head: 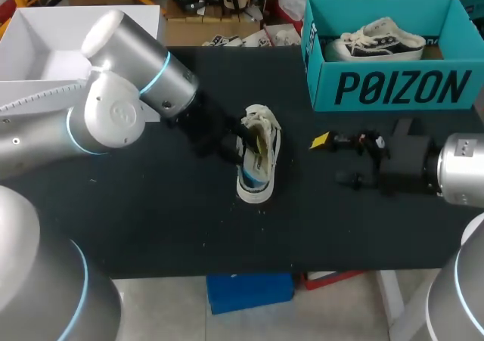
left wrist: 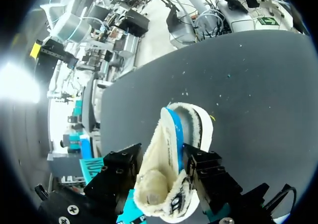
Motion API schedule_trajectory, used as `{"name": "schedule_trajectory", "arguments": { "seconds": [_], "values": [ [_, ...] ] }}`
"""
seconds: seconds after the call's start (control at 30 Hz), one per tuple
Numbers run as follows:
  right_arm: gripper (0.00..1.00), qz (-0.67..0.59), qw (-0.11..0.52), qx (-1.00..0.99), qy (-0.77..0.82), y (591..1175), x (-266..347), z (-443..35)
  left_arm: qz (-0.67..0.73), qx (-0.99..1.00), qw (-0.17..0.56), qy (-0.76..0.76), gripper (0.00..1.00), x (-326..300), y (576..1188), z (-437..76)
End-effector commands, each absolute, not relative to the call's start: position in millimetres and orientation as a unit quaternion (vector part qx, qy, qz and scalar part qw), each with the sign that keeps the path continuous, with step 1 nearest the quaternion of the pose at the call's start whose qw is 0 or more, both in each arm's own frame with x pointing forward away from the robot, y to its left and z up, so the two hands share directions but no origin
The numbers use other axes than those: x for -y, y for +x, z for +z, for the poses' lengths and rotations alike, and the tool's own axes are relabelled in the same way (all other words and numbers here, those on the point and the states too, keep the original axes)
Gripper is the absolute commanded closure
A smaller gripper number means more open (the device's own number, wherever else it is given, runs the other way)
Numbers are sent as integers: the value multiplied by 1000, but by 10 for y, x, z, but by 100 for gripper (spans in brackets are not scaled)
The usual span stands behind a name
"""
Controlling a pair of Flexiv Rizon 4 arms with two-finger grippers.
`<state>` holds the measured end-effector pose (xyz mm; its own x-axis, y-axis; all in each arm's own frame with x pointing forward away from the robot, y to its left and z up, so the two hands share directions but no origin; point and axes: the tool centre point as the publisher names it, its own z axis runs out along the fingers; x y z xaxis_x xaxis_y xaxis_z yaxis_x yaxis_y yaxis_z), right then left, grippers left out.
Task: Take the shoe out of the shoebox, open the shoe tongue, remove and reinsert the insole, then place the shoe into the shoebox
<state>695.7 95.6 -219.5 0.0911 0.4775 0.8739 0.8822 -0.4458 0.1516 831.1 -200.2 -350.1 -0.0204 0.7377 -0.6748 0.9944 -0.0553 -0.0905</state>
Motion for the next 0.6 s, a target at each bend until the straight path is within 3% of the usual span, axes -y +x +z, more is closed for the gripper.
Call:
{"name": "schedule_trajectory", "arguments": {
  "seconds": [0.03, 0.1, 0.17, 0.27, 0.6],
  "values": [
    [0, -472, 214, 481, -707, 6950, -952, -2187, -291, -650, 216, 668, 73, 1963, 8216, -3468],
    [0, -472, 214, 481, -707, 6950, -952, -2187, -293, -648, 213, 670, 78, 1978, 8185, -3472],
    [0, -472, 214, 481, -707, 6950, -952, -2187, -294, -646, 208, 673, 91, 1989, 8156, -3478],
    [0, -472, 214, 481, -707, 6950, -952, -2187, -290, -643, 196, 681, 93, 1989, 8114, -3500],
    [0, -472, 214, 481, -707, 6950, -952, -2187, -283, -651, 177, 682, 79, 1964, 8105, -3641]
  ]
}}
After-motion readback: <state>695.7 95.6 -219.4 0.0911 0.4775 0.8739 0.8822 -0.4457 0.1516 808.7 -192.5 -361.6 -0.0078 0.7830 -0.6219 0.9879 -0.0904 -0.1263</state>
